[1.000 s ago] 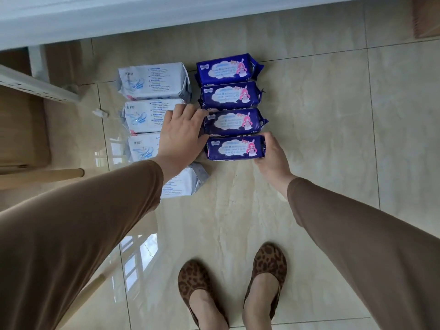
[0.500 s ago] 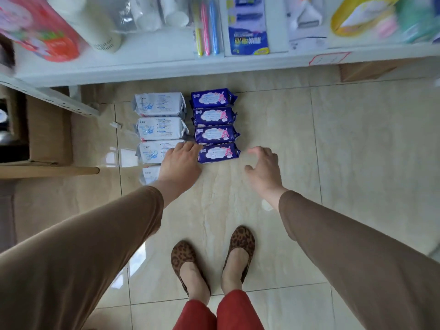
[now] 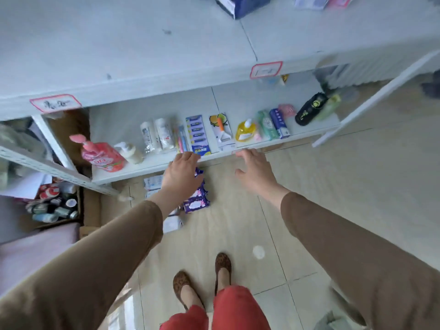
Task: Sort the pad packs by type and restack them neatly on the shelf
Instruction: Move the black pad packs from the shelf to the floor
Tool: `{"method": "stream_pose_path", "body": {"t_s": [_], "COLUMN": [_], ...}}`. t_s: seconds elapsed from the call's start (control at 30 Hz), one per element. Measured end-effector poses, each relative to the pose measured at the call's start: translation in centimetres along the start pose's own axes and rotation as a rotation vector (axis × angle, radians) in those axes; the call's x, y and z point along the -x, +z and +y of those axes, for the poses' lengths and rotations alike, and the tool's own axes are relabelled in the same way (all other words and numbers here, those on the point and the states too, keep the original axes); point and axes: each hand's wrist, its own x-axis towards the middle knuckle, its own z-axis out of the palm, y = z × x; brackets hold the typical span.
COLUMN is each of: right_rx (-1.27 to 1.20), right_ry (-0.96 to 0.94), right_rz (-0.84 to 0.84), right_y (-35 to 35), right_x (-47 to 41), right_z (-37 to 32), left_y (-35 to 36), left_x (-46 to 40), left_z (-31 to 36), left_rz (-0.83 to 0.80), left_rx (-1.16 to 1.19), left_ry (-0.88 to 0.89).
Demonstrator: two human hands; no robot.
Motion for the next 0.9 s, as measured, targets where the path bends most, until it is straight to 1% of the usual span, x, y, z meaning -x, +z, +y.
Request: {"method": "stream_pose_path", "body": {"t_s": [0.1,0.2,0.4,0.53,0.67,0.9], "right_rx": [0.010,-0.019,-0.093,-0.131,-0.150,-0.218], "right_ry": [-0.054,-0.073,-0.110,-0.156,-0.180,-0.199], "right_rz": [0.063,0.133,0.193,0.131,0.068,-0.001], "right_y": [-7.4,-13.9,-23.2,-27.0,-29.6,-31.3], "right_x": [0.3,-0.6,-6.0,-11.1,-16.2,-25.5], "right_z": [-1.5,-2.1,0.4,3.3,4.6,3.5], "left_y": [-6.4,-11.2,-16.3,-18.2,-19.7,-22.0], "left_x": [-1.0,-2.8,-9.3,-14.1,-17.5,-23.0], "left_z": [3.9,7.5,13.9,16.9,18.3,15.8], "left_rz": [0.086,0.166,0.227,0.263,0.279,0.307], "left_rx": [0.025,0.064,0.028,0.015,0.051,0.062], "left_ry": [0.045,0.102,0.133,0.082,-0.001,-0.134]}}
